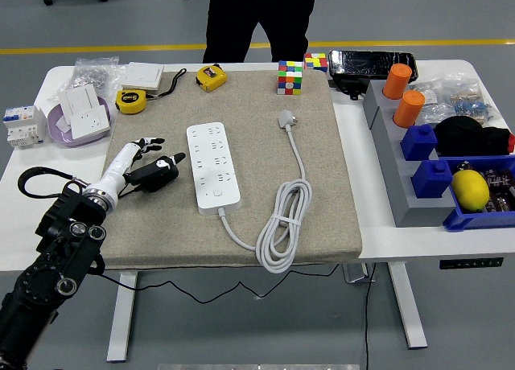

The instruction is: Pick up the plug,place it near the board,insert it into the board,press the button

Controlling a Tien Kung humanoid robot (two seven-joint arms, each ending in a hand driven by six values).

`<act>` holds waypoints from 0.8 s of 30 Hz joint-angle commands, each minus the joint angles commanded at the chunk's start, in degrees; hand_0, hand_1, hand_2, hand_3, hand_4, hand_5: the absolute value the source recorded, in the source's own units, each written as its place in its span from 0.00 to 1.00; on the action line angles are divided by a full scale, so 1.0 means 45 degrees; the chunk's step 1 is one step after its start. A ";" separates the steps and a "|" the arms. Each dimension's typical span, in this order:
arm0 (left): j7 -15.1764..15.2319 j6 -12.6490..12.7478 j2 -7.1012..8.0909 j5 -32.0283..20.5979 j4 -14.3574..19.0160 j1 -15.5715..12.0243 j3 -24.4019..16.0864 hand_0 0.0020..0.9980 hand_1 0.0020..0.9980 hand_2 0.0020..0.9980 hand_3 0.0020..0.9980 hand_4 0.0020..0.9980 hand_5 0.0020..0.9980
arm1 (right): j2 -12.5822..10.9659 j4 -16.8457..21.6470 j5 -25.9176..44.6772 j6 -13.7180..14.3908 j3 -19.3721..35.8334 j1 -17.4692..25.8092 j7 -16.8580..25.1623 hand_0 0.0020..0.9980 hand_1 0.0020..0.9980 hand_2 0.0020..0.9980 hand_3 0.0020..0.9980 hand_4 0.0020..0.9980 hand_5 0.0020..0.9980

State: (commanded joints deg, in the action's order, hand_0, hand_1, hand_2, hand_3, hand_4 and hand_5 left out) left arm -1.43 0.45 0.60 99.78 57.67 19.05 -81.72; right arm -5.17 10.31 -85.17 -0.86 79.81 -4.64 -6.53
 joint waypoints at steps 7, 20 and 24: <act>0.1772 0.1263 -0.0133 -0.3617 0.1576 -0.0741 0.0015 0.99 1.00 0.94 0.91 1.00 1.00 | 0.0025 0.0000 -0.0006 0.0003 0.0034 0.0006 -0.0007 0.82 0.75 0.74 0.76 1.00 0.80; 0.3064 0.0829 -0.0133 -1.0556 0.5203 -0.2530 -0.0081 0.87 0.87 0.84 0.82 1.00 1.00 | 0.0069 0.0000 0.0006 0.0009 0.0048 0.0044 0.0007 0.82 0.75 0.74 0.76 1.00 0.80; 0.2987 0.0798 -0.0133 -1.1984 0.5484 -0.2980 -0.0175 0.74 0.80 0.76 0.76 1.00 1.00 | 0.0060 0.0000 -0.0020 0.0001 -0.0003 -0.0041 0.0023 0.82 0.75 0.74 0.76 1.00 0.80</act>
State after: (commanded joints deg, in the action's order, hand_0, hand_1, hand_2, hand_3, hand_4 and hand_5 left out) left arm 12.02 4.04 0.00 45.85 82.34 5.63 -82.51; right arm -4.90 10.31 -85.26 -0.86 79.79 -4.82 -6.43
